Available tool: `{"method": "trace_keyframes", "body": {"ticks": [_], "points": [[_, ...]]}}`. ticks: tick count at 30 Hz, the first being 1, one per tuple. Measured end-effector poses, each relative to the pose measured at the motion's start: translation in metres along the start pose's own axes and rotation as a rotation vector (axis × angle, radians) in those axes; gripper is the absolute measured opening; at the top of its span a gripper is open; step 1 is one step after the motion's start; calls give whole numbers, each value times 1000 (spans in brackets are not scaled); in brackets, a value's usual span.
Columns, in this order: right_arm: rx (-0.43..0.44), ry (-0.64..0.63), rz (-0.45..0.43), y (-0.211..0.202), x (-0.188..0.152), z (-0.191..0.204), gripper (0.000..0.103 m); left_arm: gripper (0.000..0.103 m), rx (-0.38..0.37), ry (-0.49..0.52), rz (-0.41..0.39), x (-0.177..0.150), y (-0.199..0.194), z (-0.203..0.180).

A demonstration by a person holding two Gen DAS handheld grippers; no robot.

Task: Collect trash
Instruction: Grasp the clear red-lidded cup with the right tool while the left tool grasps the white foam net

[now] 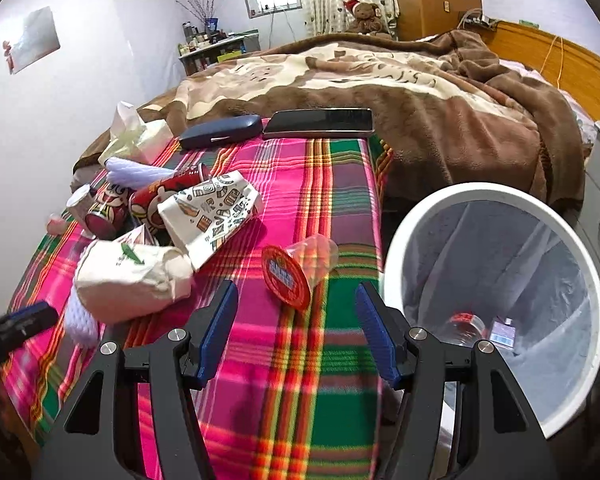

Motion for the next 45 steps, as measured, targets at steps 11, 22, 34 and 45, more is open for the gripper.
{"method": "trace_keyframes", "body": {"ticks": [11,22,34,45], "points": [[-16,49,32,21,14,0,62,70,-2,-18,43,4,27,4],[-43,48,85,36,11,3,62,70,8,-9,60,8,41,1],[-32,56,64,32,7,1,48,70,45,-47,49,10,43,4],[1,36,59,28,2,4,48,44,79,-26,44,13,46,2]]}}
Point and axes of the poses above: each gripper's, at about its wrist camera, not at the fingertips, and y roughly the way its jaws point, z to its left, x to its top, the point moved 1 cm from there along y, roughly the way its jaws point, and after that the axes turned 5 degrees about x, right-handed, at the moved point
